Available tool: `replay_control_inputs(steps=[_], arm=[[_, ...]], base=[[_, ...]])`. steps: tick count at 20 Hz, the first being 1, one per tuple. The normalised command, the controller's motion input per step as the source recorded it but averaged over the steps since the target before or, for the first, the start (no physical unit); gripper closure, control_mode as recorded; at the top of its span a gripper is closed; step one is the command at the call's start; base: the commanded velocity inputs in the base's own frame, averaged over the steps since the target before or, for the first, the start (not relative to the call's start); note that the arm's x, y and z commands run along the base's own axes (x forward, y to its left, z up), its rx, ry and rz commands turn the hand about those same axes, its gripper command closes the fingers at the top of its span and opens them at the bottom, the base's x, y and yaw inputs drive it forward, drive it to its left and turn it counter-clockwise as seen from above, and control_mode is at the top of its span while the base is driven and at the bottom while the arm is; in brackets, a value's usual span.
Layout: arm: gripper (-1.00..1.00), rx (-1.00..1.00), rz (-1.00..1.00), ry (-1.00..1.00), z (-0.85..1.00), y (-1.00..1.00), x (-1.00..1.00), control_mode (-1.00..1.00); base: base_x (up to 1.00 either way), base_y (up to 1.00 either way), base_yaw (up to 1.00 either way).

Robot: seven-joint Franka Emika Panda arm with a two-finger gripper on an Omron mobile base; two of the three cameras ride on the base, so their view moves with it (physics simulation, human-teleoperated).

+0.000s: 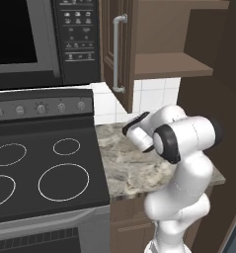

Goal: Take 2 condiments from the cabinet and move them on the counter near the stove.Make sure the condiments are lined up with each other, next to each other.

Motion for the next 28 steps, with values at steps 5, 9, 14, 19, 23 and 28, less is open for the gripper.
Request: replay_control_inputs(steps=[5, 9, 14, 19, 23, 28], arm=[[-1.00, 0.00, 0.00, 0.08, -0.92, 0.09, -0.67, -1.00], [-1.00, 0.00, 0.00, 0.02, -0.69, 0.01, -0.95, -1.00], [-1.00, 0.04, 0.00, -0.04, 0.18, 0.00, -0.98, -1.00], [-1.00, 0.10, 0.00, -0.11, 1.00, -0.03, -0.65, -1.00], [-1.00, 0.10, 0.00, 0.00, 1.00, -0.09, -0.51, -1.00], [-1.00, 0.03, 0.00, 0.05, 1.00, -0.17, -0.56, -1.00]], base=[[0.00, 0.00, 0.00], [0.00, 0.00, 0.00], [0.00, 0.00, 0.00], [0.00, 0.00, 0.00], [0.00, 0.00, 0.00], [0.00, 0.00, 0.00]])
